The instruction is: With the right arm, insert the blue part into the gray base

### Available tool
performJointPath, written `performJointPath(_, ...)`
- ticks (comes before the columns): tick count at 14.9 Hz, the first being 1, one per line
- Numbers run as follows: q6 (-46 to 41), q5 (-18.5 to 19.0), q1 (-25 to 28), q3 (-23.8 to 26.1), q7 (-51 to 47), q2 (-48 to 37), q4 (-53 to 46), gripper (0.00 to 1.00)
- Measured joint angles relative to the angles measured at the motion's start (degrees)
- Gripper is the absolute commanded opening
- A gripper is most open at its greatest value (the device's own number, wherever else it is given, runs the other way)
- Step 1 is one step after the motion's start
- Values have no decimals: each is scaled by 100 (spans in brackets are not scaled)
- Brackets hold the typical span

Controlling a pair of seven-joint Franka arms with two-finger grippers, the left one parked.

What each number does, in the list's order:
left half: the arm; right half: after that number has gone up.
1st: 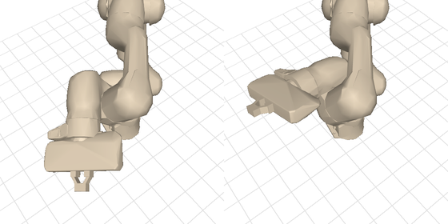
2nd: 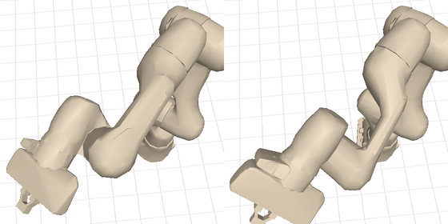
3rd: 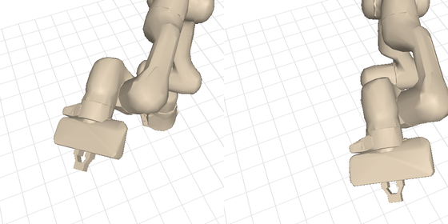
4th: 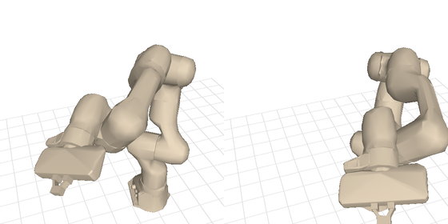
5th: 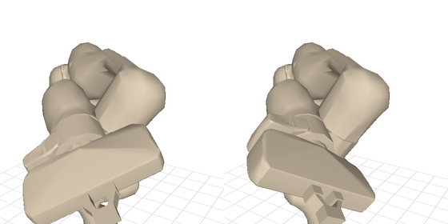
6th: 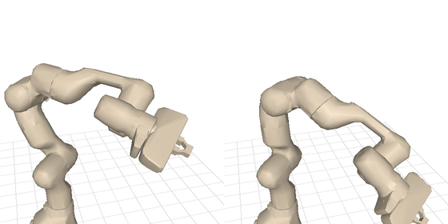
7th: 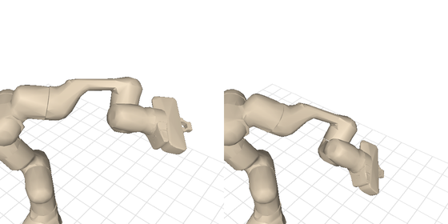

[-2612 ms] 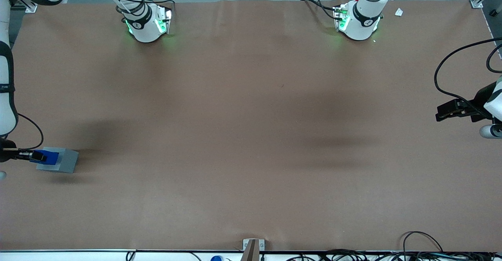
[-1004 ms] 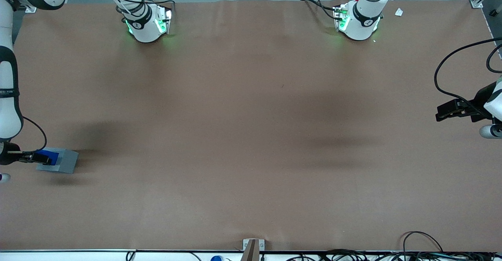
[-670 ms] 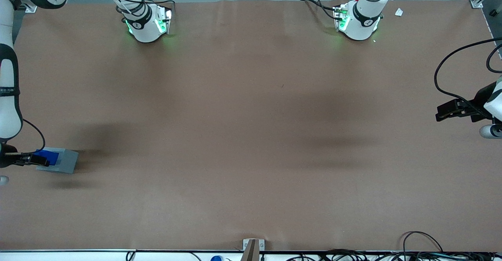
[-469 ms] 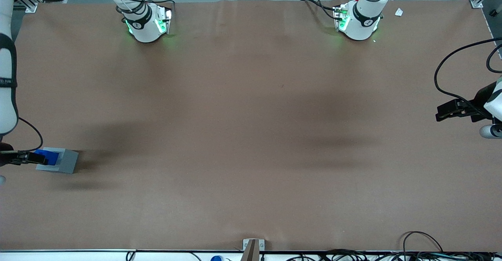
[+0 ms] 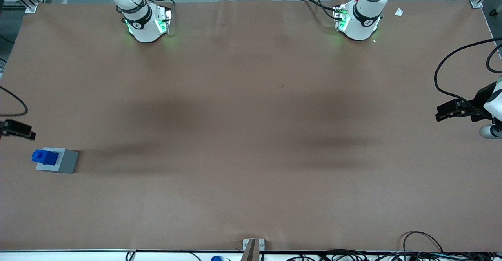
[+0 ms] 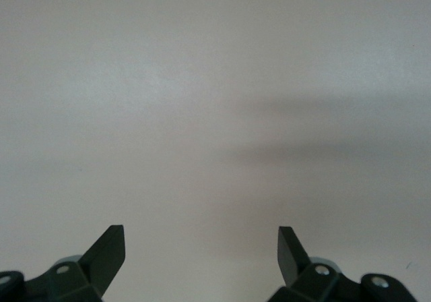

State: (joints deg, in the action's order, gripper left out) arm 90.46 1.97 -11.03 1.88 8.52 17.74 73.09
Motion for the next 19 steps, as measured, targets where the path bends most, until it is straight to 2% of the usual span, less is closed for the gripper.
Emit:
performJointPath(4,-1095,-3,378,13,-750,-918,17,100)
performJointPath(8,-1600,-3,710,24,-1230,-1570,73,100)
performJointPath(10,-1513,-3,742,21,-1283,-1732,355,100)
performJointPath(15,-628,-3,742,-1,-1286,-2132,1591,100)
performJointPath(19,-554,-3,744,1,-1291,-2375,1748,100)
